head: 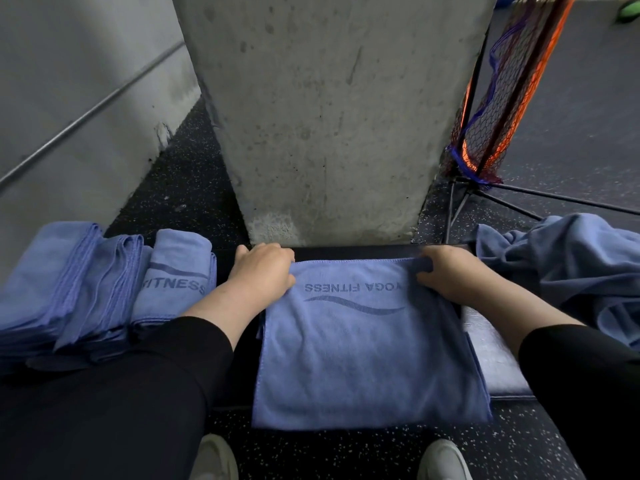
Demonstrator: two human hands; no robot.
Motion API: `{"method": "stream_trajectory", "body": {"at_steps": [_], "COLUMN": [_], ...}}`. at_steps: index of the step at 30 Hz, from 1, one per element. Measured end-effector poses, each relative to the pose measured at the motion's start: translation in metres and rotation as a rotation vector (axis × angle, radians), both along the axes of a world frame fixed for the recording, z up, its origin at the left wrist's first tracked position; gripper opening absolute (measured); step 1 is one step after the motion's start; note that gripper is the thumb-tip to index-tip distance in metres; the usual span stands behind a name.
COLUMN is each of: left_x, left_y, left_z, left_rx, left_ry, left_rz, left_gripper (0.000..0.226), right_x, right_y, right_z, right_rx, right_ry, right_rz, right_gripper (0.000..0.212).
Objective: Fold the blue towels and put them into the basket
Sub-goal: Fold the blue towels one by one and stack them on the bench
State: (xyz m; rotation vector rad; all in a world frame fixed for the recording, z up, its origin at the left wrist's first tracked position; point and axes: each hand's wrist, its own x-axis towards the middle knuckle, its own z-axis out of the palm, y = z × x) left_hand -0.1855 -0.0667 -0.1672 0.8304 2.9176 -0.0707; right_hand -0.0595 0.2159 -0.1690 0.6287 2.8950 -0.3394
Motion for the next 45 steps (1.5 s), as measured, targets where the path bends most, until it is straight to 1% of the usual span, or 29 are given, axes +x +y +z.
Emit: {"method": "stream_trajectory", "body": {"at_steps": [2,3,6,8,9,11,14,17,19,22,23,26,27,28,30,33,36,39,43,45], "left_x": [0.004,0.006,0.014,0.019,0.022,0.028,0.039,0.055,0.063,0.071,0.072,0.075,0.076,0.077,0.078,0.078,0.078,0.08,0.088,0.09], "left_y": [-0.003,-0.005,-0.012,-0.019,-0.022,-0.029,-0.039,-0.048,-0.056,-0.066,-0.068,-0.073,-0.074,-0.074,-0.076,-0.077,-0.077,-0.078,-0.077,-0.077], "left_z": [0.005,0.008,0.02,0.032,0.039,0.052,0.073,0.093,0.105,0.124,0.13,0.153,0.159,0.164,0.168,0.161,0.157,0.162,0.172,0.174], "left_rx": [0.051,0.113,0.369,0.508,0.563,0.665,0.81,0.916,0.944,0.927,0.985,1.342,1.425,1.466,1.47,1.467,1.46,1.511,1.621,1.657], "left_ry": [-0.026,-0.061,-0.183,-0.215,-0.226,-0.253,-0.249,-0.247,-0.224,-0.126,-0.094,-0.079,-0.091,-0.098,-0.113,-0.187,-0.214,-0.251,-0.466,-0.59], "left_rz": [0.012,0.025,0.083,0.115,0.119,0.108,0.102,0.118,0.143,0.211,0.231,0.24,0.233,0.219,0.188,0.184,0.194,0.173,0.169,0.182], "left_gripper": [0.011,0.003,0.012,0.014,0.016,0.019,0.017,0.011,0.006,0.01,0.01,0.011,0.012,0.014,0.015,0.018,0.02,0.02,0.015,0.017], "right_x": [0.001,0.003,0.012,0.019,0.023,0.031,0.045,0.061,0.069,0.081,0.086,0.099,0.103,0.105,0.109,0.112,0.115,0.118,0.123,0.124], "right_y": [-0.003,-0.004,-0.007,-0.01,-0.011,-0.015,-0.014,-0.021,-0.027,-0.034,-0.035,-0.04,-0.041,-0.042,-0.043,-0.047,-0.051,-0.053,-0.051,-0.047], "right_z": [0.003,0.006,0.019,0.035,0.043,0.061,0.083,0.105,0.118,0.141,0.15,0.177,0.184,0.187,0.19,0.19,0.188,0.19,0.196,0.196], "right_rx": [-0.008,-0.02,-0.124,-0.2,-0.225,-0.269,-0.236,-0.254,-0.266,-0.319,-0.343,-0.514,-0.597,-0.672,-0.748,-0.8,-0.798,-0.775,-0.879,-0.964], "right_ry": [-0.028,-0.017,0.125,0.232,0.271,0.288,0.21,0.248,0.333,0.49,0.546,0.749,0.805,0.852,0.918,0.977,0.958,0.95,0.972,0.932], "right_rz": [0.014,0.015,-0.024,-0.033,-0.029,-0.025,-0.018,-0.003,0.02,0.018,0.014,0.021,0.021,0.022,0.012,-0.03,-0.079,-0.084,-0.102,-0.108], "right_gripper": [0.019,0.022,0.02,0.016,0.017,0.02,0.011,0.005,0.011,0.025,0.027,0.022,0.018,0.015,0.009,0.011,0.011,0.012,0.014,0.013]}}
